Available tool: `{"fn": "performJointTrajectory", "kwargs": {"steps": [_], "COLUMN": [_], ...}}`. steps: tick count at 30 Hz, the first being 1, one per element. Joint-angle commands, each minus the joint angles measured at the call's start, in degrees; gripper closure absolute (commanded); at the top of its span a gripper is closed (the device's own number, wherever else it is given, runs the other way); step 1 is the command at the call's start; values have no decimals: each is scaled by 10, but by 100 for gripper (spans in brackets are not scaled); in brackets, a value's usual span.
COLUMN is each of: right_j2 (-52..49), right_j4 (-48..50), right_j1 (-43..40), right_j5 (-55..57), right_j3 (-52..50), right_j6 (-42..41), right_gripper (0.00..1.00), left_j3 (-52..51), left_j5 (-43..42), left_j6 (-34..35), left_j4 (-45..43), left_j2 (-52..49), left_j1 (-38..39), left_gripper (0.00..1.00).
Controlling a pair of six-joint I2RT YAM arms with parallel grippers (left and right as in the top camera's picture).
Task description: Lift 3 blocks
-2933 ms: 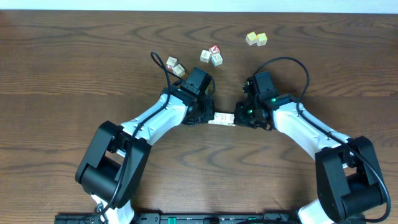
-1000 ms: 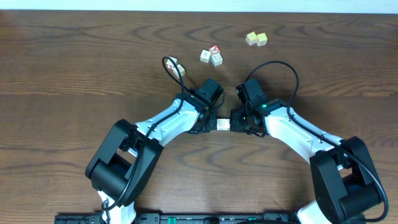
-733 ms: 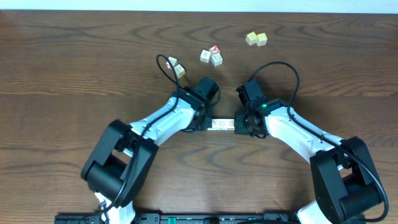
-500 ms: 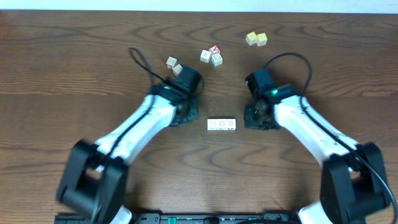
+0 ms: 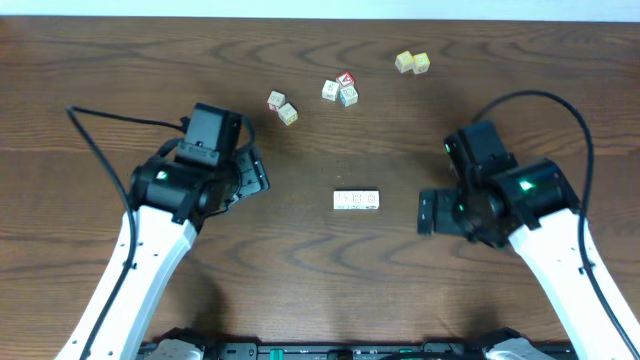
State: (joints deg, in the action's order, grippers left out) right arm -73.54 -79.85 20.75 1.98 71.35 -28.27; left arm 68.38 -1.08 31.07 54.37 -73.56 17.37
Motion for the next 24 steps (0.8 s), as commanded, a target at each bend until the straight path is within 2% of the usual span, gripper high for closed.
{"fn": "performJointTrajectory", "kwargs": {"steps": [1, 8, 24], "right_j2": [12, 12, 12], "right_j4": [-26, -44, -44], "right_j1": [-4, -4, -4], "right_j5": [-10, -53, -53], "right_j3": [3, 3, 3], "right_j6": [-4, -4, -4], "right_gripper": [1, 1, 1], "left_j3": [13, 13, 13], "left_j5": [6, 7, 7], "left_j6": [-3, -4, -4], "left_j4": [7, 7, 7], "left_j2": [5, 3, 3], "left_j1": [-3, -3, -3], "left_gripper": [26, 25, 25]}}
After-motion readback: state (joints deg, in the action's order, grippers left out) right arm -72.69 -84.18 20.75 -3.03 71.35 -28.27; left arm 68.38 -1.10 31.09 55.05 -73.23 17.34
